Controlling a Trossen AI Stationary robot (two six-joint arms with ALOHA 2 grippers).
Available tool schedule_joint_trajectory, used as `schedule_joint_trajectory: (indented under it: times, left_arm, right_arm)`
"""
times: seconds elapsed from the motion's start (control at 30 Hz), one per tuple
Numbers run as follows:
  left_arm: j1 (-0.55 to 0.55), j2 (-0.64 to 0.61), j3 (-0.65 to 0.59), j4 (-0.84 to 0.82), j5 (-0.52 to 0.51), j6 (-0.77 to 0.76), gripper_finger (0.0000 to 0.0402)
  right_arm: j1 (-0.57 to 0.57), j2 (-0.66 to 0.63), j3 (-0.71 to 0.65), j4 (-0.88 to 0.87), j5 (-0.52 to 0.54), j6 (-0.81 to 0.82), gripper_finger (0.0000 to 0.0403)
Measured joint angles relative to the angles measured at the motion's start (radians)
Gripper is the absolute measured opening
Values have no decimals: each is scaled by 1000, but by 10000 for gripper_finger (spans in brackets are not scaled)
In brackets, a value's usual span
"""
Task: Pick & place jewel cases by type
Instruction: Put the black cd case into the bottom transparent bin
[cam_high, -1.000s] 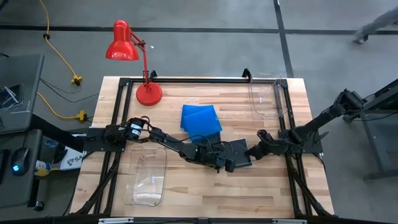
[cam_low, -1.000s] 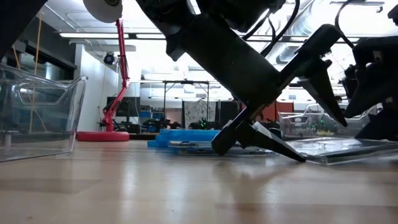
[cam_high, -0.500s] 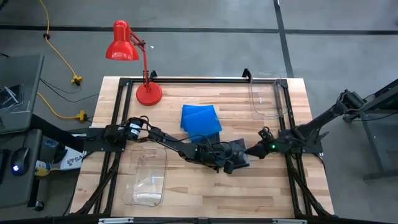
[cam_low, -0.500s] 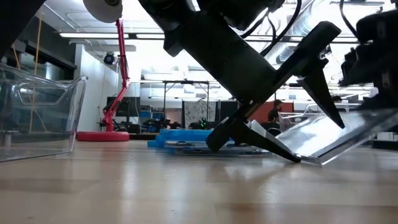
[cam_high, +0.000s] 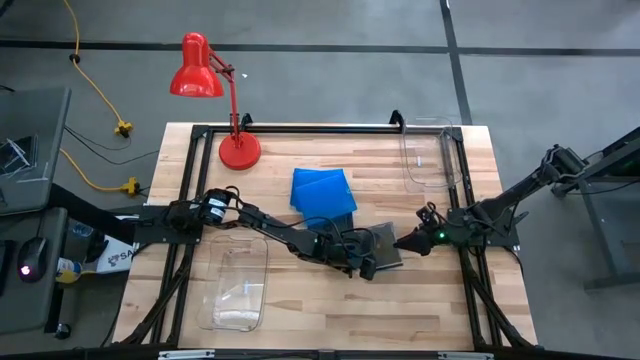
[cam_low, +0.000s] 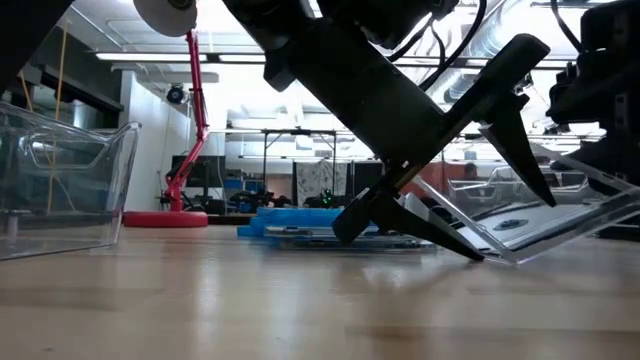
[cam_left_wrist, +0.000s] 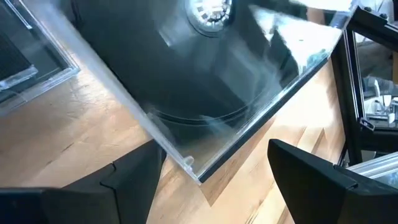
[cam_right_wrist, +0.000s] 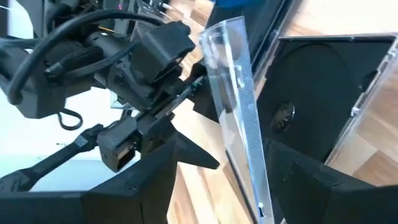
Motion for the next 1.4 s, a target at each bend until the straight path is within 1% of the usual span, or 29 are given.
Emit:
schedule_joint_trajectory:
  times: [0.17, 0.6, 0.7, 0.83, 0.97, 1.4]
  left_arm:
    - [0, 0, 0, 0, 0, 0, 291]
    - [0, 0, 0, 0, 0, -3, 291]
    - [0, 0, 0, 0, 0, -3, 291]
    - [0, 0, 0, 0, -1, -3, 291]
    - [0, 0, 0, 0, -2, -3, 291]
    - [0, 0, 0, 1, -3, -3, 291]
  right_arm:
    - [0, 0, 0, -34, 8, 19, 226]
    - [-1, 0, -3, -324, -9, 131, 227]
    - [-1, 1, -3, -359, -16, 143, 227]
    - [-1, 18, -3, -362, -20, 140, 227]
    - [-1, 72, -3, -356, -44, 167, 227]
    - [-1, 340, 2, -96, -33, 174, 227]
